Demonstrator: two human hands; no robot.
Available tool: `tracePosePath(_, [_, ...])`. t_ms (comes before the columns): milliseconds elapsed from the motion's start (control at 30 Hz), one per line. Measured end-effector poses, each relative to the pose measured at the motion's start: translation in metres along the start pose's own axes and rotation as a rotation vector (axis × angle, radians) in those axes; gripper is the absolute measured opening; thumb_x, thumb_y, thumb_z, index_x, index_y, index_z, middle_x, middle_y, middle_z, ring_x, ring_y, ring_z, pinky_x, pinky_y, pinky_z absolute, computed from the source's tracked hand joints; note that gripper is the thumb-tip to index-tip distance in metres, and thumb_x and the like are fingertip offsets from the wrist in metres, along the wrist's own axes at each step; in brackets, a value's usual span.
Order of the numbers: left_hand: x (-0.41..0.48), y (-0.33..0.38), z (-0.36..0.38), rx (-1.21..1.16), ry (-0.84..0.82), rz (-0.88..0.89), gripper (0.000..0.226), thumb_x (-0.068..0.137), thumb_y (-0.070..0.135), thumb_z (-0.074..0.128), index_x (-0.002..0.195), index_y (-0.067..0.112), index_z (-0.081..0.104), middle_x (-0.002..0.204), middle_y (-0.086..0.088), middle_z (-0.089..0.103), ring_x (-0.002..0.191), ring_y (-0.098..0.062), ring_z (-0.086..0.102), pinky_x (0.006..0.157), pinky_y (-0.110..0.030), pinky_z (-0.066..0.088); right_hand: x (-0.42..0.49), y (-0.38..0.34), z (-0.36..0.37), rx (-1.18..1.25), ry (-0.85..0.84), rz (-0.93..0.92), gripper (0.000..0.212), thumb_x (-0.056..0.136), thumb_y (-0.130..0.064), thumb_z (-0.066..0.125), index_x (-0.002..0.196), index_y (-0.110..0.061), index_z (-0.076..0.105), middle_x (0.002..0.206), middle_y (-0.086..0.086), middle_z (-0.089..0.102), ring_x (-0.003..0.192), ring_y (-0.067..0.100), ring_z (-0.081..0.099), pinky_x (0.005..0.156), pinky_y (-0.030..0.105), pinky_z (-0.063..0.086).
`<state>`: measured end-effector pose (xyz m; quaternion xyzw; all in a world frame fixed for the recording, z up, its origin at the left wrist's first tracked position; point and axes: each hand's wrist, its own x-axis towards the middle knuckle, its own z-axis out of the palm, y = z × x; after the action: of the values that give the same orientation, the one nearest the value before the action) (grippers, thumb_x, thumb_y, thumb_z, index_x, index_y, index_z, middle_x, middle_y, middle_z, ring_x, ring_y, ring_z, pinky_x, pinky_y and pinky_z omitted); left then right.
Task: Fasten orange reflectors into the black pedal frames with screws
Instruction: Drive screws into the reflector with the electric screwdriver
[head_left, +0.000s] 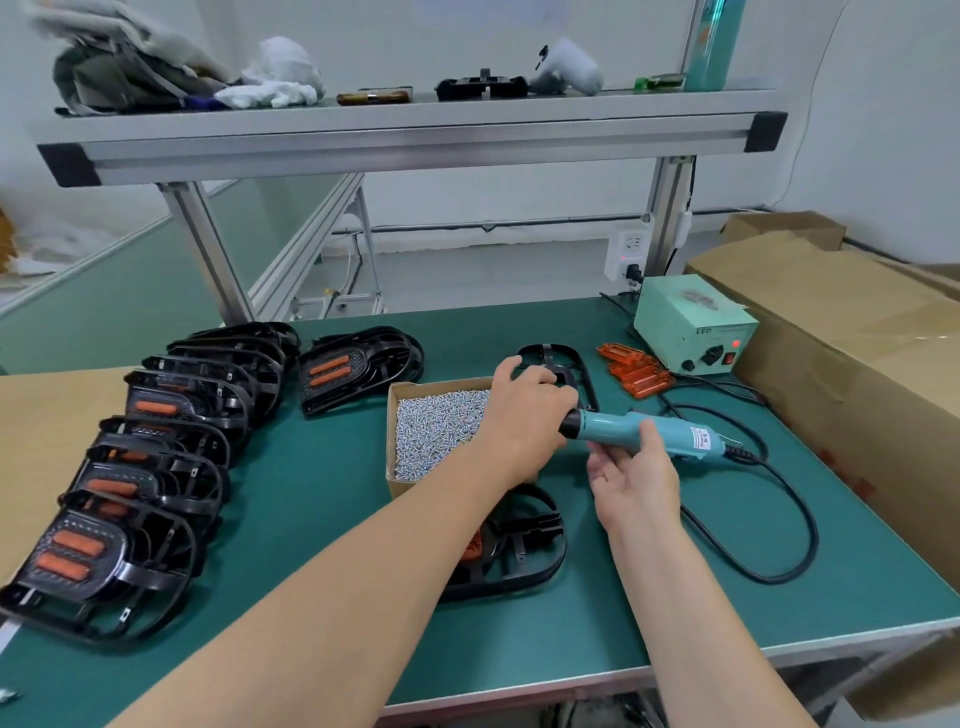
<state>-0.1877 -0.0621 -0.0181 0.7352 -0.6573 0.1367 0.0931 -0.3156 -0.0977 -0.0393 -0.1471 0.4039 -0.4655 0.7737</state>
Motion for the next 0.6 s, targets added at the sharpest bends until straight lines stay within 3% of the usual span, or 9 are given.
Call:
tracePosePath(133, [-0.018, 0.000, -0.001, -0.084, 0.096, -0.058, 0.032, 0.077, 0.034, 0.075, 0.106, 0.023, 0.066, 0.114, 0.002, 0.066, 0.129, -0.016, 0.045, 0.114, -0.041, 0.010, 0.007, 0.000, 0.006, 0.054, -0.105, -0.010, 0.021, 0.094, -0.044, 0.067, 0.101, -0.025, 0.065, 0.088, -0.001, 0.064, 0.072, 0.013, 0.056, 0.063, 0.024, 0.041])
tracePosePath(233, [-0.026, 0.001, -0.004, -0.140, 0.098, -0.089, 0.036, 0.080, 0.040, 0.073, 0.110, 0.024, 0.065, 0.112, 0.004, 0.067, 0.128, -0.016, 0.045, 0.113, -0.039, 0.013, 0.011, 0.002, 0.013, 0.099, -0.191, -0.065, 0.018, 0.094, -0.042, 0.067, 0.098, -0.025, 0.064, 0.086, 0.000, 0.063, 0.072, 0.011, 0.060, 0.064, 0.024, 0.048])
tracePosePath(333, [-0.030, -0.007, -0.015, -0.288, -0.030, -0.148, 0.050, 0.085, 0.052, 0.065, 0.127, 0.026, 0.060, 0.118, 0.002, 0.065, 0.122, -0.019, 0.048, 0.108, -0.039, 0.027, 0.016, 0.002, 0.020, 0.059, -0.200, -0.133, 0.019, 0.095, -0.036, 0.067, 0.104, -0.021, 0.059, 0.080, 0.001, 0.070, 0.066, 0.009, 0.065, 0.068, 0.025, 0.053])
tracePosePath(400, [-0.032, -0.025, -0.022, -0.429, -0.103, -0.278, 0.049, 0.093, 0.047, 0.057, 0.136, 0.024, 0.054, 0.120, 0.000, 0.066, 0.115, -0.022, 0.055, 0.099, -0.037, 0.040, 0.020, -0.001, 0.021, 0.045, -0.175, -0.147, 0.025, 0.094, -0.031, 0.068, 0.114, -0.020, 0.057, 0.074, -0.001, 0.070, 0.062, 0.008, 0.064, 0.070, 0.025, 0.053])
tracePosePath(500, [-0.041, -0.060, -0.027, -0.299, -0.286, -0.420, 0.033, 0.097, 0.029, 0.058, 0.128, 0.020, 0.062, 0.126, -0.003, 0.064, 0.112, -0.021, 0.059, 0.094, -0.033, 0.046, 0.026, -0.001, 0.015, 0.085, -0.188, -0.149, 0.026, 0.093, -0.024, 0.070, 0.114, -0.021, 0.056, 0.072, 0.000, 0.067, 0.062, 0.009, 0.064, 0.067, 0.024, 0.054])
tracePosePath(600, [-0.051, -0.073, -0.022, -0.286, -0.441, -0.395, 0.028, 0.088, 0.024, 0.071, 0.116, 0.022, 0.068, 0.109, 0.000, 0.065, 0.100, -0.018, 0.059, 0.085, -0.028, 0.045, 0.028, 0.001, 0.011, 0.089, -0.237, -0.141, 0.021, 0.092, -0.018, 0.070, 0.107, -0.020, 0.057, 0.075, 0.000, 0.068, 0.064, 0.010, 0.066, 0.070, 0.024, 0.055])
